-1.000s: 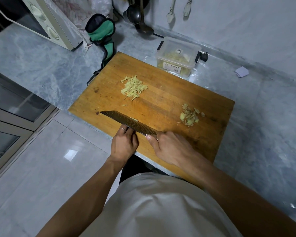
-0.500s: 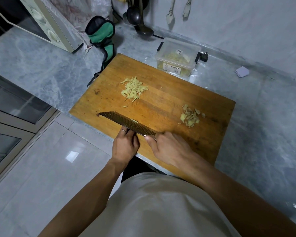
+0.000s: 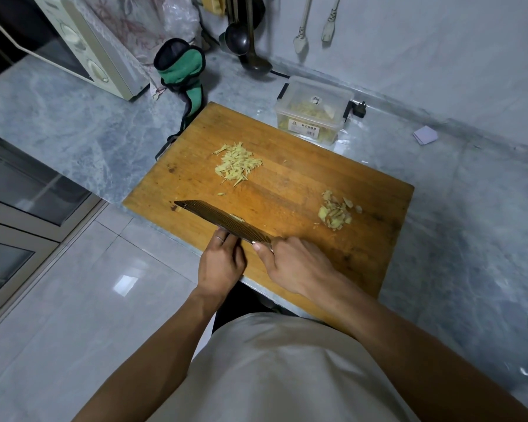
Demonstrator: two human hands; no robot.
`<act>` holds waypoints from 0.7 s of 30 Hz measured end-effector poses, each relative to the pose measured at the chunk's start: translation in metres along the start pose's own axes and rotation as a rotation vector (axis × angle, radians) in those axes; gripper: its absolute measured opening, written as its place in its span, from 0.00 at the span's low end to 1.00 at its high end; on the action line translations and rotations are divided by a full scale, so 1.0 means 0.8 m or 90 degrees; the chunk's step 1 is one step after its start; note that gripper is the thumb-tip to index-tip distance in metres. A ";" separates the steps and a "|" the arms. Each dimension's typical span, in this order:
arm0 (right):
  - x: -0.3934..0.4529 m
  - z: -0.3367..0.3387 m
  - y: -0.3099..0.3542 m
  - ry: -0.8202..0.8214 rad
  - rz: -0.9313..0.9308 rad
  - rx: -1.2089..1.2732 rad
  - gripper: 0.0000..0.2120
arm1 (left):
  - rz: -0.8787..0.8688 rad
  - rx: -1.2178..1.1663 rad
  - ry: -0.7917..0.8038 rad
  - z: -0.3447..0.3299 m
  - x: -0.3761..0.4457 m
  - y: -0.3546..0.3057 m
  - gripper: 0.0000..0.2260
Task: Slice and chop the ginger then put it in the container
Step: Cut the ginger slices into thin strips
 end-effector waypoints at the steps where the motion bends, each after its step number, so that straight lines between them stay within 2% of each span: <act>1: -0.002 0.002 -0.001 0.001 -0.005 0.002 0.24 | -0.008 -0.005 -0.002 0.000 -0.001 0.000 0.13; 7: -0.005 0.003 -0.004 0.009 -0.022 0.010 0.25 | -0.010 -0.002 -0.006 0.000 -0.002 -0.003 0.15; 11: 0.001 0.000 -0.002 0.012 -0.021 0.007 0.29 | 0.002 0.004 0.018 -0.001 0.001 0.000 0.14; 18: -0.005 0.003 -0.010 0.012 -0.027 0.015 0.28 | -0.015 0.015 0.040 -0.001 -0.001 0.001 0.18; 21: -0.009 0.003 -0.009 0.014 -0.024 0.023 0.29 | -0.008 0.020 0.037 0.000 -0.001 -0.001 0.17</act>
Point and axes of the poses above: each hand's wrist, its own x-axis towards the middle knuckle, its own z-axis out of the back of the hand, y = z × x, the point moved 8 cm from there along x, towards the middle knuckle, and after that the axes turned 6 degrees about -y, right-handed, at the moved point
